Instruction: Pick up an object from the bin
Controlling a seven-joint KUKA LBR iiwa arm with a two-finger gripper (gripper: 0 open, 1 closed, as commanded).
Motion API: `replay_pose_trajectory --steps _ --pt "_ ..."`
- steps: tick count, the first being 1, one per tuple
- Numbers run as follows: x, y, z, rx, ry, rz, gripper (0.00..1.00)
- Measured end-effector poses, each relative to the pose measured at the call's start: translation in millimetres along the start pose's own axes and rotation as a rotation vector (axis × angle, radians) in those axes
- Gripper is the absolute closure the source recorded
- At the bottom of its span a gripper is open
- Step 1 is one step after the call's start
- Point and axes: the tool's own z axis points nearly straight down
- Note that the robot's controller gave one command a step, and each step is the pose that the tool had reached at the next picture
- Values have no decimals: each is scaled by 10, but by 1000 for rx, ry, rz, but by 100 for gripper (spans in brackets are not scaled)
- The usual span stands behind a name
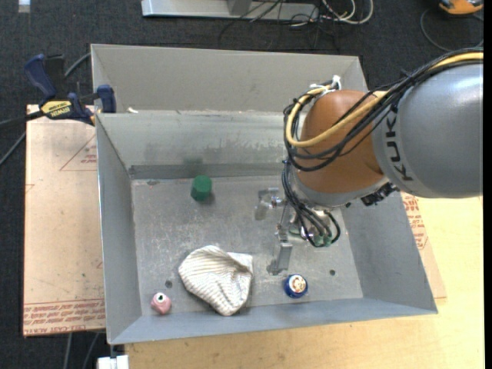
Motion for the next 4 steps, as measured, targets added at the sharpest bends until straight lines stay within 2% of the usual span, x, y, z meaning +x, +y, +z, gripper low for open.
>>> replay_pose_trajectory --steps 1,2,3,4 --pt "392 193 623 -1 4 -116 0" --pt "360 309 793 -1 -5 -241 0" --pt "376 505 925 -3 -1 -355 100" --pt "376 504 925 -3 -1 -355 100"
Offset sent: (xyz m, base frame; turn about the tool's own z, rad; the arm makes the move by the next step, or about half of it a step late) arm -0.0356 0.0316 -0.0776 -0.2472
